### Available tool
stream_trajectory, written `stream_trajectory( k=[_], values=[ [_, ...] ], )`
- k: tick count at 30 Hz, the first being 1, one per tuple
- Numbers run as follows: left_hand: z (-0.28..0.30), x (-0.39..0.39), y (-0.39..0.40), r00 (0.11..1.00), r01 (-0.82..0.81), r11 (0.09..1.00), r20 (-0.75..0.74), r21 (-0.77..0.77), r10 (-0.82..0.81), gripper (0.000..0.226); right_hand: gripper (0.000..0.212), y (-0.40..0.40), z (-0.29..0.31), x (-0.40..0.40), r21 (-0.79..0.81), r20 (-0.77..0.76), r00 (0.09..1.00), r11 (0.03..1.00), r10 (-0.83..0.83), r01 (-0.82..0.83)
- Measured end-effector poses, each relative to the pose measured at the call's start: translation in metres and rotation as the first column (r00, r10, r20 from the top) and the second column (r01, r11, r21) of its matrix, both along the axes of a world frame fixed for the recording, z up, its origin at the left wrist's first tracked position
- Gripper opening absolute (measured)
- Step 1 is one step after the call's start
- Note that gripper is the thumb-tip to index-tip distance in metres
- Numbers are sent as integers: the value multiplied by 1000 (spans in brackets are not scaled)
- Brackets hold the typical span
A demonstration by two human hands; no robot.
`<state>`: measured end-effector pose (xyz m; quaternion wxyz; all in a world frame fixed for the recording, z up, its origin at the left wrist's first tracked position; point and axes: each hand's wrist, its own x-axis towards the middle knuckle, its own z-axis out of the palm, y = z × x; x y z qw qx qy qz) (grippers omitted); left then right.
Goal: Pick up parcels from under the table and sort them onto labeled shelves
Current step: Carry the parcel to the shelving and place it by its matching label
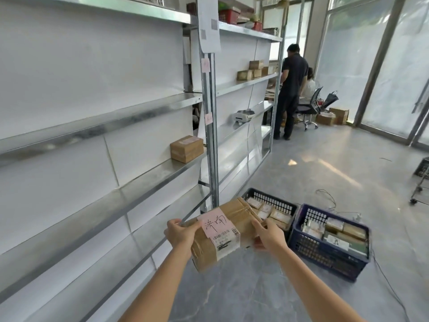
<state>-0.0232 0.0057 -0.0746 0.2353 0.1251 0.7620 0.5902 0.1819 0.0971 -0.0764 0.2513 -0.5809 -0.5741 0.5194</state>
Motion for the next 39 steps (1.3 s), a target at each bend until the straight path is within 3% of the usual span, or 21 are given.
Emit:
stream_trajectory(
  k=[3, 7, 12, 16, 20, 25, 29, 32, 35, 39],
  values=[
    [4, -2, 48, 998, 25, 1000, -51, -16, -26, 53, 36, 36, -7, 2, 84, 100, 995, 996, 9, -17],
    [-2, -3, 105, 990, 81, 995, -118, 56, -74, 27, 32, 81, -18, -4, 41, -98, 992, 996, -79, 83],
    [-16, -23, 192, 967, 219, 973, -148, 77, -206, 6, 17, 165, -31, -17, -68, -368, 921, 992, -126, 108],
    [-17, -43, 269, 931, 345, 936, -154, 70, -331, 32, 18, 246, -31, -40, -106, -414, 890, 981, -192, 163],
    [-6, -69, 338, 914, 405, 910, -66, 84, -400, 61, 22, 324, -22, -72, -96, -420, 885, 980, -200, 176],
    [9, -105, 403, 869, 480, 858, 37, 183, -494, 63, 22, 399, -11, -115, -104, -406, 895, 982, -187, 158],
    [18, -133, 437, 870, 474, 853, 37, 219, -492, 46, 24, 450, -5, -144, -16, -334, 937, 994, -104, 105],
    [31, -150, 457, 893, 436, 868, 2, 236, -449, 35, 33, 487, 1, -166, 176, -273, 961, 984, 34, 16],
    [42, -166, 476, 928, 371, 897, -88, 241, -361, 39, 20, 518, 10, -188, 268, -311, 937, 961, 161, -76],
    [61, -184, 505, 979, 175, 945, -153, 277, -136, 47, 27, 563, 31, -219, 308, -380, 865, 927, 328, -216]
  ],
)
